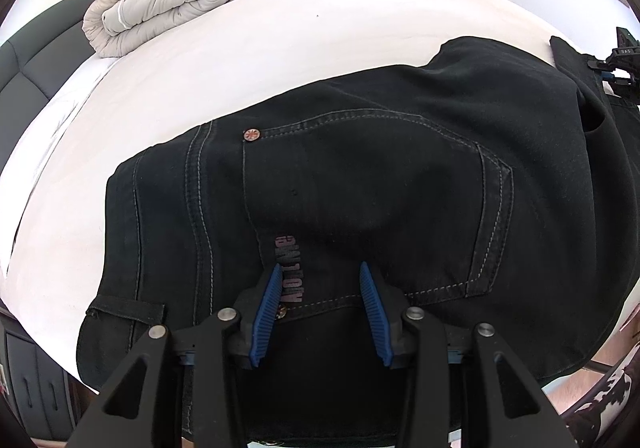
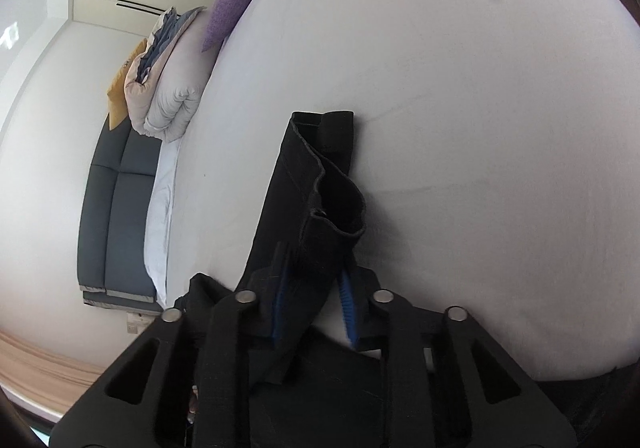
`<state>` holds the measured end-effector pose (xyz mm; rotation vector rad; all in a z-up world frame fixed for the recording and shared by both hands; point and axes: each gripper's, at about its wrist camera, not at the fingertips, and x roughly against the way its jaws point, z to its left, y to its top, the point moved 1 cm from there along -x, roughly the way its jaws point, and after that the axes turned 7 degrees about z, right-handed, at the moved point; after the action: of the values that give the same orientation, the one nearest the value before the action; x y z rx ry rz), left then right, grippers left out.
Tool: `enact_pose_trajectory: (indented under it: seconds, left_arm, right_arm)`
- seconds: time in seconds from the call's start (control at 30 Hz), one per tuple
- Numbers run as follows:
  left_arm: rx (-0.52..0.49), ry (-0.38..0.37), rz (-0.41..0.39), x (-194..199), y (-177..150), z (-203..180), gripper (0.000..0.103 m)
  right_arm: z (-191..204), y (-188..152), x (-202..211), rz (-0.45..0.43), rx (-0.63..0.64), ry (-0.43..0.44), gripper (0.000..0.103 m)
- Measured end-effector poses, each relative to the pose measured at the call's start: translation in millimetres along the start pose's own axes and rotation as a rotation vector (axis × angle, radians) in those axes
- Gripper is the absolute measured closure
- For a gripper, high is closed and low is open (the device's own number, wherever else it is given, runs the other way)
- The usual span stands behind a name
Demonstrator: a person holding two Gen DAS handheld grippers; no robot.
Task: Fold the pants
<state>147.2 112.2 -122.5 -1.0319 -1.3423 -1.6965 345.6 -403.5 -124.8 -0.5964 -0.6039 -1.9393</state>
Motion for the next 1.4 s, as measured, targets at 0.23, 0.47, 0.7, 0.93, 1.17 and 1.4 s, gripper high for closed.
enact_pose_trajectory:
  seconds: [0.23, 0.47, 0.7, 0.93, 1.17, 1.4]
  left_arm:
    - [0.002, 0.002, -0.005, 0, -3, 0, 0.060]
    - [-0.004, -0.014, -0.003, 1, -3, 2, 0.060]
    - [0.019, -0.030, 0.001, 4, -1, 10, 0.059]
    - [0.073, -0.006, 0.018, 4, 2, 19, 0.046]
    - [0.093, 0.010, 0.021, 2, 4, 23, 0.040]
    - [0.129, 0.013, 0.019, 0, 2, 32, 0.032]
  right_arm:
    - [-1, -55, 88, -0.168, 0.018, -0.007, 0.101]
    - [3, -142, 172, -0.330, -0.015, -0.055, 0.101]
    - [-70, -251, 213, -0.422, -0.244, -0.094, 0.101]
    - [-91, -287, 207, -0.462, -0.348, -0.052, 0.101]
    - [-114, -307, 214, -0.463, -0.377, -0.004, 0.101]
    - [-127, -298, 207, -0.446, -0.367, 0.029, 0.101]
